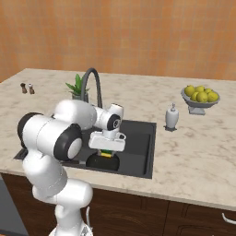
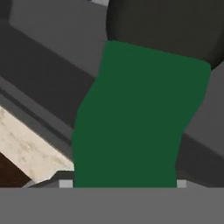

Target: Pick the pan and sponge and place them into the sink. Then turn on the water.

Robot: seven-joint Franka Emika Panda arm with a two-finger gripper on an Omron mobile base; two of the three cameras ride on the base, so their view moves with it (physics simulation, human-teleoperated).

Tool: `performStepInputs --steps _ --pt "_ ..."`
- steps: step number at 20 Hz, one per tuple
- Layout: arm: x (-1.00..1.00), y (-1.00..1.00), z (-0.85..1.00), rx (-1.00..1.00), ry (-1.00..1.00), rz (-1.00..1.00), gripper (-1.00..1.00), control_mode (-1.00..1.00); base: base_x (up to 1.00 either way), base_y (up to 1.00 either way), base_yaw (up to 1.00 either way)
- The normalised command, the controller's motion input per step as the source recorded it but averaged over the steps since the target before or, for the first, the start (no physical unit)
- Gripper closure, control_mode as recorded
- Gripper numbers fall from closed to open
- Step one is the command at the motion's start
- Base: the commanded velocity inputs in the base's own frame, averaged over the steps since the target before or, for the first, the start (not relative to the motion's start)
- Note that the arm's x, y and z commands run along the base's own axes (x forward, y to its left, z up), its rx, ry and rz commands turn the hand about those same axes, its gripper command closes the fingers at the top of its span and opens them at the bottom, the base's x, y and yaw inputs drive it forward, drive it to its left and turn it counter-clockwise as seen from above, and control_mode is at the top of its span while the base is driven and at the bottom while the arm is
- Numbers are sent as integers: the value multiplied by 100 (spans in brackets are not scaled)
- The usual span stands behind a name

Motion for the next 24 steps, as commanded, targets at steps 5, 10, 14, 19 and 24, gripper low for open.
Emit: performStepInputs --steps 5,10,14,19,24 --pt "31 -11 -41 2 0 0 100 -100 0 0 0" --pt "48 -14 -66 0 0 0 100 -100 0 0 0" --pt "48 -33 -61 0 0 0 100 -100 0 0 0" --pt "50 -25 -69 0 -7 0 100 -100 0 0 0" --pt "44 -8 -52 0 -3 0 100 -100 0 0 0"
